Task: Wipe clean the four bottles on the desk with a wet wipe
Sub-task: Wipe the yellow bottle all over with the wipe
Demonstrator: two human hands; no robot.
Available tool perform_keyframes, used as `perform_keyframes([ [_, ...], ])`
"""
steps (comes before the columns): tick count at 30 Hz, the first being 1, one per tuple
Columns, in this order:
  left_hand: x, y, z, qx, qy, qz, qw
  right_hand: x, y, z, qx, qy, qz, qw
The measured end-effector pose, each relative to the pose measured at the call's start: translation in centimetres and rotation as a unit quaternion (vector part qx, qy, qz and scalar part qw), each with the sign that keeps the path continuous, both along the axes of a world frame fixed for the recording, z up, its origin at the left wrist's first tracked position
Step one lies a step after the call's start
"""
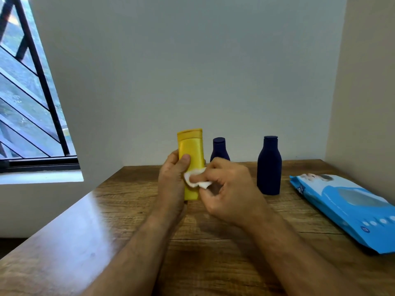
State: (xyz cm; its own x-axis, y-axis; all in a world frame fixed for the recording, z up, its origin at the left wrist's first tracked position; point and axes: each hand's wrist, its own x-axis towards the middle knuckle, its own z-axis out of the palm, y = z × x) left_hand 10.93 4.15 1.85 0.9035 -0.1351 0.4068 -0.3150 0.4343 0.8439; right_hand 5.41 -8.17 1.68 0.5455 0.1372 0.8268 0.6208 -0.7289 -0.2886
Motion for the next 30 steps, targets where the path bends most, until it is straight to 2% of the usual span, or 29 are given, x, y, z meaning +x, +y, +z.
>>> perform_keyframes([
  [3,-0.3,-0.3,-0.3,0.043,-0.017,-0.037,0.998,0.1,-0.3,0.7,0.107,-0.072,-0.056,0.99],
  [6,-0.9,-0.5,-0.1,0.037,0.008,-0.055,0.998,0.1,-0.7,1.1,0.202,-0.073,-0.037,0.976],
  [11,0.0,0.6,0.6,-0.05,0.04,0.027,0.998,-0.2,0.6,0.0,0.075,0.015,0.044,0.996],
  [13,0.5,1.2,0.7,-0.076,0.055,0.046,0.995,-0.1,0.9,-0.1,0.056,0.032,0.059,0.996],
  [16,0.6,1.1,0.5,-0.077,0.073,0.028,0.994,-0.1,0.7,0.0,0.088,0.023,0.077,0.993],
  [18,0.1,0.5,0.2,-0.036,0.063,-0.001,0.997,-0.1,0.5,0.1,0.118,-0.001,0.068,0.991],
  [21,-1.2,-0.5,-0.1,0.027,0.007,-0.05,0.998,0.0,0.0,0.6,0.17,-0.02,0.04,0.984],
  [24,-1.9,-0.8,0.0,0.052,-0.032,-0.1,0.993,0.0,-0.1,1.0,0.214,-0.01,0.035,0.976],
  [27,-0.9,-0.3,0.3,-0.007,-0.003,-0.066,0.998,0.0,0.0,0.7,0.175,0.021,0.045,0.983],
  [30,0.1,0.3,0.6,-0.116,0.053,-0.022,0.992,0.2,-0.3,0.3,0.13,0.053,0.041,0.989],
])
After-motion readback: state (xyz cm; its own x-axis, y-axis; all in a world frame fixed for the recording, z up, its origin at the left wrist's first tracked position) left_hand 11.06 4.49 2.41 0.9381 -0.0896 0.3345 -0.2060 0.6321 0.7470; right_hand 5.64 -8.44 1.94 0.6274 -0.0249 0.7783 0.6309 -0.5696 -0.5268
